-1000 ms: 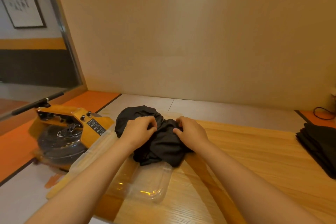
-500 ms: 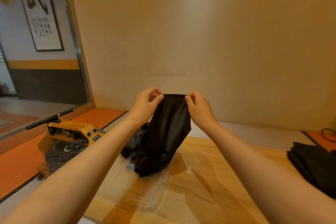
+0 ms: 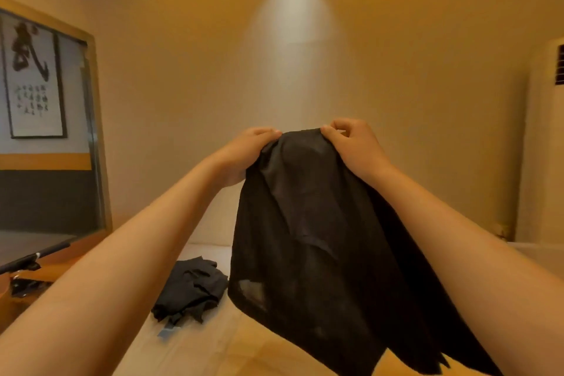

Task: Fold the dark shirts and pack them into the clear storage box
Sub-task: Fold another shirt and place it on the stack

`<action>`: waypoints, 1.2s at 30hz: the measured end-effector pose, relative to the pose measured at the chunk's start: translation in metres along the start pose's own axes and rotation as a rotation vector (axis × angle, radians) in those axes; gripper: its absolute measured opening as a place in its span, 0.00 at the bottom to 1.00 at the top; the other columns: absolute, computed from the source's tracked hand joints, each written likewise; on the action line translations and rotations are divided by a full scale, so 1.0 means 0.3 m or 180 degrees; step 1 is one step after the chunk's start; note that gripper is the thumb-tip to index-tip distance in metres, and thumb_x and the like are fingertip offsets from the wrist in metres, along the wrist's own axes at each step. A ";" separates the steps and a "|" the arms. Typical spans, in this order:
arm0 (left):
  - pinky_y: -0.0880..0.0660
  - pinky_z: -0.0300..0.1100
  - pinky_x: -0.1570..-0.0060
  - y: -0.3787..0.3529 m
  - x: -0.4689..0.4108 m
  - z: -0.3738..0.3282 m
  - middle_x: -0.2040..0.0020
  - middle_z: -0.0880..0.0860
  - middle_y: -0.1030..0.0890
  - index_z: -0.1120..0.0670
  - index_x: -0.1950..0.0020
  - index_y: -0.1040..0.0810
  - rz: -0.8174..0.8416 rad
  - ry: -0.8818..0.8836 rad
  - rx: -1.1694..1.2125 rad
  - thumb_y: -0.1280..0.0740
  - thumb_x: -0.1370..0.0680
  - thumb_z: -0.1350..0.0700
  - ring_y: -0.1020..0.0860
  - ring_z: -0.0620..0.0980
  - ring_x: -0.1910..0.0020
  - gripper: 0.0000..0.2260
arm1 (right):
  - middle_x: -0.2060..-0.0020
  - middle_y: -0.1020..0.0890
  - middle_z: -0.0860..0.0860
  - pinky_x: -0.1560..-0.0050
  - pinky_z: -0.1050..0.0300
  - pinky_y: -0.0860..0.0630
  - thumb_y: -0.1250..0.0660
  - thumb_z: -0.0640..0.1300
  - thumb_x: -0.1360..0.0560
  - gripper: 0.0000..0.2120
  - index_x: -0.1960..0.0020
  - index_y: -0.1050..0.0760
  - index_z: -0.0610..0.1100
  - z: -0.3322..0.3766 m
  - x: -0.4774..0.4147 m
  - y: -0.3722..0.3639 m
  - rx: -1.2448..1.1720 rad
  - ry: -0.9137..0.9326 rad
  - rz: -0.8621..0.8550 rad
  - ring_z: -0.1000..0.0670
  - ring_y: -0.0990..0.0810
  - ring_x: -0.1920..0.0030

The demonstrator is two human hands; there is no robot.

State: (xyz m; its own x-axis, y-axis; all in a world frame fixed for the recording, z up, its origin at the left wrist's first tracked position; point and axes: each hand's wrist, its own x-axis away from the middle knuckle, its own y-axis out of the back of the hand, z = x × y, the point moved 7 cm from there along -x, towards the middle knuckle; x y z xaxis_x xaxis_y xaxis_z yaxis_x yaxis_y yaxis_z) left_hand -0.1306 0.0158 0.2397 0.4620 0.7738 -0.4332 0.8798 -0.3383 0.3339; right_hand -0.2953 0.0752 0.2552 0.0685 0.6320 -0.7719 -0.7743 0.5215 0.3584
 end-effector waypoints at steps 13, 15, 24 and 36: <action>0.35 0.52 0.33 -0.336 0.179 0.886 0.30 0.58 0.33 0.55 0.27 0.37 0.0790 0.1683 -0.1977 0.41 0.18 0.47 0.34 0.57 0.31 0.22 | 0.25 0.37 0.45 0.30 0.47 0.37 0.44 0.56 0.19 0.27 0.24 0.42 0.44 -0.722 0.586 -0.314 0.1609 -0.2253 0.2577 0.42 0.36 0.28; 0.38 0.50 0.29 -0.353 0.254 0.924 0.26 0.56 0.36 0.54 0.25 0.39 0.0957 0.1526 -0.1980 0.40 0.19 0.47 0.37 0.55 0.27 0.24 | 0.28 0.32 0.46 0.34 0.50 0.34 0.43 0.56 0.19 0.24 0.28 0.35 0.46 -0.697 0.666 -0.336 0.1424 -0.2085 0.2578 0.45 0.32 0.31; 0.49 0.44 0.25 -0.411 0.516 0.953 0.22 0.44 0.45 0.39 0.24 0.44 0.1581 0.0752 -0.1986 0.38 0.20 0.44 0.49 0.44 0.23 0.26 | 0.40 0.27 0.48 0.41 0.52 0.32 0.42 0.63 0.23 0.25 0.35 0.30 0.46 -0.615 0.876 -0.406 0.2757 -0.0977 0.2467 0.47 0.31 0.37; 0.29 0.37 0.58 -0.550 0.273 0.804 0.61 0.48 0.21 0.57 0.55 0.23 0.0611 0.0148 -0.0761 0.31 0.23 0.52 0.25 0.39 0.62 0.09 | 0.63 0.22 0.53 0.64 0.61 0.32 0.39 0.48 0.20 0.09 0.51 0.23 0.44 -0.651 0.720 -0.275 0.0257 -0.1906 0.1182 0.56 0.25 0.63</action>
State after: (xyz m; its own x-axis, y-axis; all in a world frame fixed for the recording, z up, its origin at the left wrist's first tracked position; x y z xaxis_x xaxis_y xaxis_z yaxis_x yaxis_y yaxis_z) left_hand -0.2110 0.0059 -0.0528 0.6068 0.7334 -0.3063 0.7231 -0.3494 0.5959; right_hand -0.3395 0.0568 -0.0438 0.1609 0.9708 -0.1781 -0.7660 0.2366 0.5978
